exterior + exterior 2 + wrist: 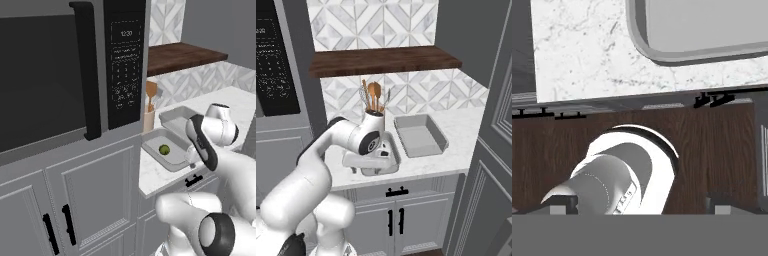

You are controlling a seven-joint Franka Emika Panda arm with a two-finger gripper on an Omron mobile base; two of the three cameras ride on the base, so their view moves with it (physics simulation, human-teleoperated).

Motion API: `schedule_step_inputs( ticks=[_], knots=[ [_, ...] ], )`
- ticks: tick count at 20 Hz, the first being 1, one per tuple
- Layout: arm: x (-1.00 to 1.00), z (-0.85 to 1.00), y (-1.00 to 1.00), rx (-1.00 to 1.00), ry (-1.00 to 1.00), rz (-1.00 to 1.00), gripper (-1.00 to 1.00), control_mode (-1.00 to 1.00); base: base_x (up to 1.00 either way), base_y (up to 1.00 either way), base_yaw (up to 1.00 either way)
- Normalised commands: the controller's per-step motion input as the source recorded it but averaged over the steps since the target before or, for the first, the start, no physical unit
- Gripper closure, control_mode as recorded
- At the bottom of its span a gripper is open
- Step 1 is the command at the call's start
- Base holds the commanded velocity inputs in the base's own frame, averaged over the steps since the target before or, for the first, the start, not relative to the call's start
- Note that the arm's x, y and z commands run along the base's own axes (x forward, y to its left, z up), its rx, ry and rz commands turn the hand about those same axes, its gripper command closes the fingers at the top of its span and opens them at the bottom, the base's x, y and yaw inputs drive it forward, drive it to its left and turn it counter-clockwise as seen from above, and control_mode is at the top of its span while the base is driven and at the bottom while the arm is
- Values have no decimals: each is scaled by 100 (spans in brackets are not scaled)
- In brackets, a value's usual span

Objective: Place one lime and one chicken drumstick in each tupperware on the nearby counter, to pack two identical lunches.

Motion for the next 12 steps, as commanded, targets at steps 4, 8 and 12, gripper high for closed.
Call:
schedule_step_inputs(
  ticks=[4, 8, 12],
  knots=[
    [-70, 17, 35, 0, -3, -5, -100, -100, 0, 0, 0],
    [-25, 54, 57, 0, -6, -14, -100, -100, 0, 0, 0],
    [0, 80, 37, 0, -6, -21, -100, -100, 0, 0, 0]
  ],
)
